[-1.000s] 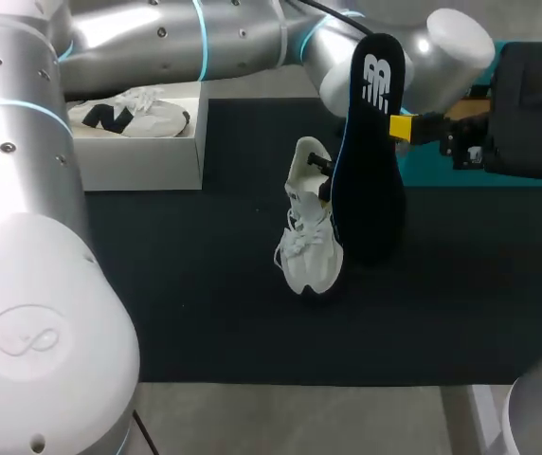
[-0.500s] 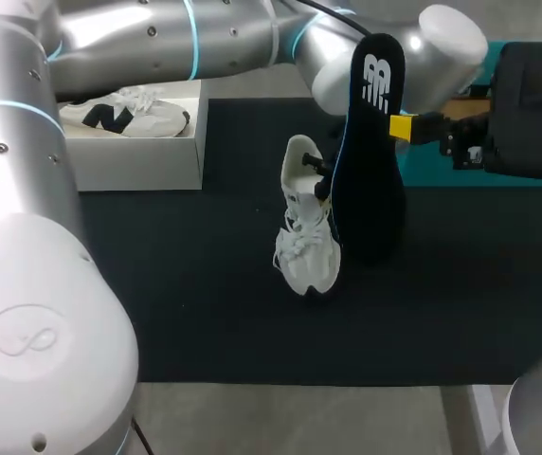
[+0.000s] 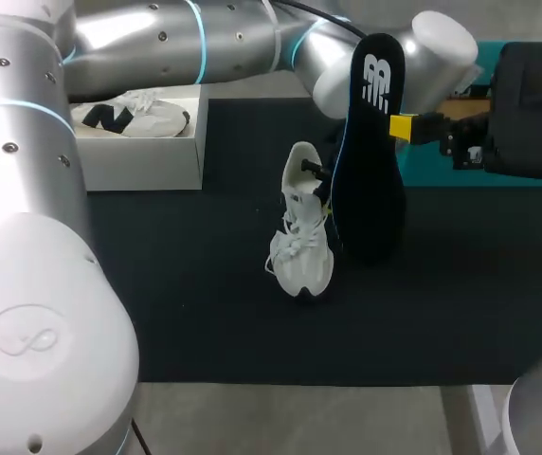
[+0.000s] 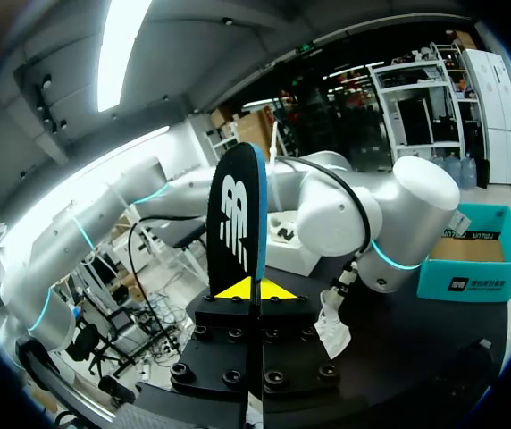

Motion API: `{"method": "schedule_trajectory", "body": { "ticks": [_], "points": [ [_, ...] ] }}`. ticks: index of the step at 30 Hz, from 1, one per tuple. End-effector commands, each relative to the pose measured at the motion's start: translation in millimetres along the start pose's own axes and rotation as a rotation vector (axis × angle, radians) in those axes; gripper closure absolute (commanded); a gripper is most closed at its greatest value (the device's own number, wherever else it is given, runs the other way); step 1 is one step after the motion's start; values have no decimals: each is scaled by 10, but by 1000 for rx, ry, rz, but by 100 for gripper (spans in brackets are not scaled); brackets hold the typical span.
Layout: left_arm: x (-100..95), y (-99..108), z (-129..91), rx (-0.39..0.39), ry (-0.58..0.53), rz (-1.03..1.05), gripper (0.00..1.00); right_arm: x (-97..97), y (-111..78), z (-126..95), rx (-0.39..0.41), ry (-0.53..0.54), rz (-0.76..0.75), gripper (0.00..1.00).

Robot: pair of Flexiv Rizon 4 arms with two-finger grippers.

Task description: Take the shoe out of the shoebox, open the shoe tongue, remove and reinsert the insole, then place the shoe into the shoebox

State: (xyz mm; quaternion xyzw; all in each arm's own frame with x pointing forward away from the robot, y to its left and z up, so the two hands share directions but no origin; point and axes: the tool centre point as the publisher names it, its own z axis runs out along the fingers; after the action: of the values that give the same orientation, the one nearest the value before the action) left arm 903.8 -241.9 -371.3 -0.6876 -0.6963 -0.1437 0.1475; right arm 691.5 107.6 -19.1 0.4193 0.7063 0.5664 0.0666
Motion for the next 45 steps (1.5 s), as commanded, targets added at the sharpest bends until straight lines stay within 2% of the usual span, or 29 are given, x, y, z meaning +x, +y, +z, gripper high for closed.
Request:
{"method": "schedule_trajectory", "body": {
  "ticks": [1,2,7,20,30,35,38,40,45],
  "points": [
    [-58,94,76,47,-1,14,46,117,-92,-115,-13,-10,0,100],
    [-62,96,80,52,-1,18,0,117,-92,-115,-13,-10,0,100],
    [3,59,-25,40,-40,26,0,117,-92,-115,-13,-10,0,100],
    [268,-80,-601,-58,-269,-16,0,117,-92,-115,-13,-10,0,100],
    [495,9,-1055,-128,-491,-90,0,117,-92,-115,-13,-10,0,100],
    [584,106,-1211,-137,-617,-57,0,117,-92,-115,-13,-10,0,100],
    [632,179,-1267,-125,-706,45,0,117,-92,-115,-13,-10,0,100],
    [633,270,-1317,-136,-696,209,0,117,-92,-115,-13,-10,0,100],
    [633,270,-1317,-136,-696,209,0,117,-92,-115,-13,-10,0,100]
  ]
}}
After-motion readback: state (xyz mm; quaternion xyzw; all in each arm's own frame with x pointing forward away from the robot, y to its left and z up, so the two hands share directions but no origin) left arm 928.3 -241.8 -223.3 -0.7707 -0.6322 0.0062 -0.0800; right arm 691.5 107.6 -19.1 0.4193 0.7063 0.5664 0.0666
